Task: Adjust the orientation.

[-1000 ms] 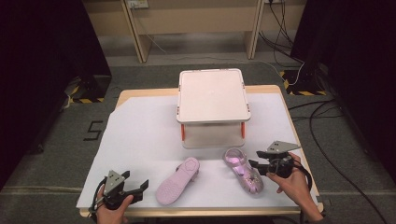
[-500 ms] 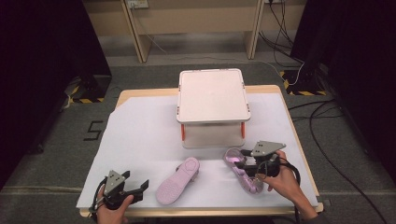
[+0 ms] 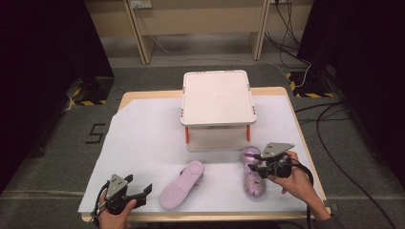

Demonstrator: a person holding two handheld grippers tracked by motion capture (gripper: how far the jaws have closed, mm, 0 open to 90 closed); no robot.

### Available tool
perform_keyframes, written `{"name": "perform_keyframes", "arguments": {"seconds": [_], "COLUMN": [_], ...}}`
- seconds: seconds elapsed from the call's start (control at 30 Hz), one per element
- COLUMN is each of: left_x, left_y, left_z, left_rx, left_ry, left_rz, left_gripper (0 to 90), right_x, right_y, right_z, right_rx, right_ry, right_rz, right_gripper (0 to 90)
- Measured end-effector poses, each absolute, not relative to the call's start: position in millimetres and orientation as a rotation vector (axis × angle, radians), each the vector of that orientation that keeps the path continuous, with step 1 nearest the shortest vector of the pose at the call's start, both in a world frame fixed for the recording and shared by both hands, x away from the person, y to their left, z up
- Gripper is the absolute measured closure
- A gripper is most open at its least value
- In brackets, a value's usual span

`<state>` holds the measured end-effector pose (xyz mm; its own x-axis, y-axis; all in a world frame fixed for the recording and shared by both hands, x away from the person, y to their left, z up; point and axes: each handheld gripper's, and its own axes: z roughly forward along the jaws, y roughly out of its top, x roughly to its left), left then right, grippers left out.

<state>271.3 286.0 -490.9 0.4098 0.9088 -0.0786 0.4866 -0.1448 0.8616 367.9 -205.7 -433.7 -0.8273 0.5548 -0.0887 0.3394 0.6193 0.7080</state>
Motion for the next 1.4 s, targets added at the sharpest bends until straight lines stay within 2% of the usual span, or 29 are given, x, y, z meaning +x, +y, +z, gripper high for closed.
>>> {"name": "perform_keyframes", "arguments": {"seconds": [0.17,0.4,0.5,0.53,0.57,0.67,0.8,1.0,1.07,1.2,1.27,1.3,1.33,1.37,1.4], "left_x": [271.3,271.2,271.4,271.2,271.2,271.6,271.5,271.3,271.4,271.3,271.1,271.1,271.1,271.1,271.0], "left_y": [285.9,286.4,286.3,286.4,286.4,286.3,286.5,287.2,286.7,286.6,287.6,287.6,287.7,287.8,287.5], "left_z": [-490.4,-490.1,-490.5,-490.4,-490.4,-490.4,-490.0,-489.5,-489.6,-489.2,-488.8,-488.8,-488.8,-488.9,-489.1], "left_rx": [1.787,1.784,1.782,1.783,1.783,1.778,1.775,1.776,1.778,1.773,1.774,1.774,1.773,1.775,1.774], "left_ry": [1.210,1.211,1.212,1.211,1.211,1.213,1.211,1.211,1.208,1.205,1.207,1.207,1.208,1.208,1.206], "left_rz": [0.602,0.604,0.603,0.603,0.603,0.602,0.608,0.611,0.608,0.611,0.611,0.611,0.612,0.611,0.613], "left_gripper": [15.2,15.2,15.2,15.2,15.2,15.3,15.4,15.4,15.5,15.5,15.4,15.4,15.4,15.4,15.4], "right_x": [357.3,348.6,347.4,346.6,346.6,345.9,344.3,342.9,344.8,344.4,339.8,339.8,335.9,335.9,330.9], "right_y": [-230.7,-247.1,-250.6,-250.7,-250.7,-251.6,-248.5,-239.0,-228.3,-214.3,-205.8,-205.8,-203.3,-203.3,-201.3], "right_z": [-428.8,-428.0,-430.5,-433.3,-433.3,-432.3,-429.4,-432.4,-440.2,-450.4,-448.2,-448.2,-445.0,-445.0,-442.9], "right_rx": [0.819,0.858,0.875,0.851,0.851,0.850,0.898,1.003,1.123,1.170,1.166,1.166,1.155,1.155,1.135], "right_ry": [2.564,2.604,2.612,2.638,2.638,2.602,2.572,2.482,2.407,2.406,2.421,2.421,2.449,2.449,2.475], "right_rz": [1.002,0.994,0.984,0.965,0.965,0.999,1.080,1.259,1.368,1.381,1.338,1.338,1.305,1.305,1.236], "right_gripper": [51.4,52.5,57.6,62.2,62.2,76.3,80.7,82.3,81.8,79.7,71.0,71.0,62.1,62.1,57.5]}}
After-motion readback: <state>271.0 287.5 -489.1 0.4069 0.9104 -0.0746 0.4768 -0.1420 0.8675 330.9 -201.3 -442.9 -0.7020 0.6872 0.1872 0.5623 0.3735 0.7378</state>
